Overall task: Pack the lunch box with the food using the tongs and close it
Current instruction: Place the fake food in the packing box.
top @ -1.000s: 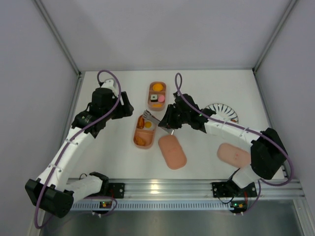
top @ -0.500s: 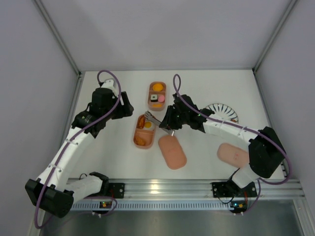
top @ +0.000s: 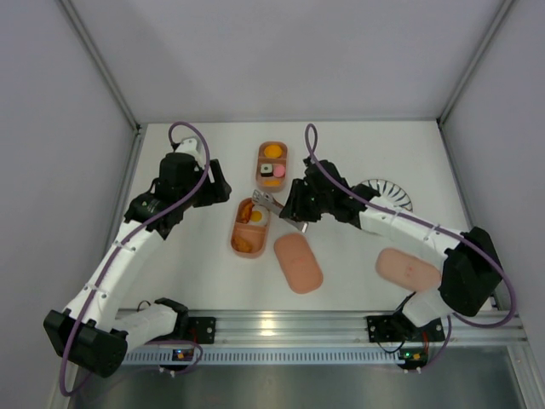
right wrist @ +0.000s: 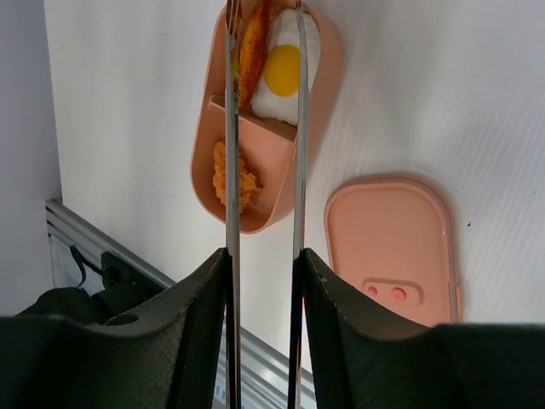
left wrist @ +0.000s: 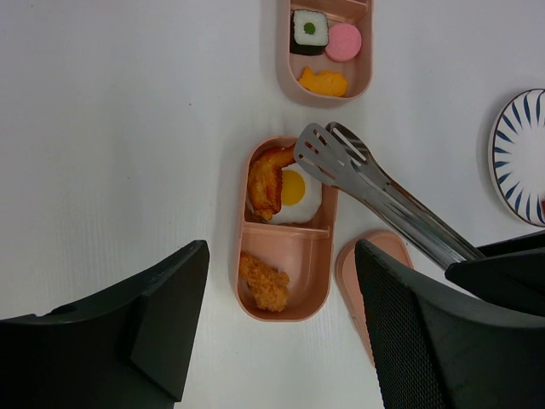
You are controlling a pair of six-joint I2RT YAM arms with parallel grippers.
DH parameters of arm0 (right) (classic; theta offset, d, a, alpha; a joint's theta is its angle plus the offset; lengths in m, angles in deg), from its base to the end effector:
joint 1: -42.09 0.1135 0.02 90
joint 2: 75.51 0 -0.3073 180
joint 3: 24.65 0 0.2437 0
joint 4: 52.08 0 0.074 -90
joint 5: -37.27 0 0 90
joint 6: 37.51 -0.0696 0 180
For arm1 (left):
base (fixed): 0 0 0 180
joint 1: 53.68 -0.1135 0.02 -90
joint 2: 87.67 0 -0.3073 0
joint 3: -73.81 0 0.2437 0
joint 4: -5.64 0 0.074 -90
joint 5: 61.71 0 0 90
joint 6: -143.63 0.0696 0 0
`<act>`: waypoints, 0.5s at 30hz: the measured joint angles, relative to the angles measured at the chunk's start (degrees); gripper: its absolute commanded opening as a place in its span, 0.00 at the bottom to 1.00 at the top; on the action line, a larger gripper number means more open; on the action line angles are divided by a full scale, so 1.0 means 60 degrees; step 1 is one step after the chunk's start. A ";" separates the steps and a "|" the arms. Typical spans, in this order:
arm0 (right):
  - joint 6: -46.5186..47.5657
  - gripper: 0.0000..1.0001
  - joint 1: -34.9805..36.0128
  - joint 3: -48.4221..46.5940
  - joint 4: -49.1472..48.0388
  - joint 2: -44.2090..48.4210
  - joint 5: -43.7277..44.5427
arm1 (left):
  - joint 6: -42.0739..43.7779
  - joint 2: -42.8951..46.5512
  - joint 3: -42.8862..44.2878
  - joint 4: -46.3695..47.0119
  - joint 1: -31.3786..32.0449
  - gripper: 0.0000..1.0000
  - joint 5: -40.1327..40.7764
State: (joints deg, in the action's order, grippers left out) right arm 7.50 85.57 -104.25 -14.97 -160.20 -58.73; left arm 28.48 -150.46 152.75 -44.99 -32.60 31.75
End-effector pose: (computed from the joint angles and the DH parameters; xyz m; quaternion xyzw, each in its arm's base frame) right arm 0.2420 0.2395 0.3017 -0.0092 0.9132 0.3165 0.2565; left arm 0.2178 -0.0795 0.3734 -0.0455 0.8834 -0.1582 0.4387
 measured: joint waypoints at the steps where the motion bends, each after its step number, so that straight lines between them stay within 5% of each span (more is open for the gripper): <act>1: 0.0004 0.38 0.0000 -0.0004 0.0062 0.0026 0.0029 | 0.0000 0.0000 0.0000 0.0000 0.0000 0.75 0.0000; 15: 0.0255 0.21 0.0004 -0.0488 0.0506 0.0342 0.0459 | 0.0000 0.0000 -0.0015 0.0004 0.0000 0.75 0.0000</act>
State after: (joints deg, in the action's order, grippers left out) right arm 9.03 85.60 -107.18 -11.94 -158.14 -55.98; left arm 28.48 -150.46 152.66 -44.97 -32.60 31.75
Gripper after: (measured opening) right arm 0.248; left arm 0.746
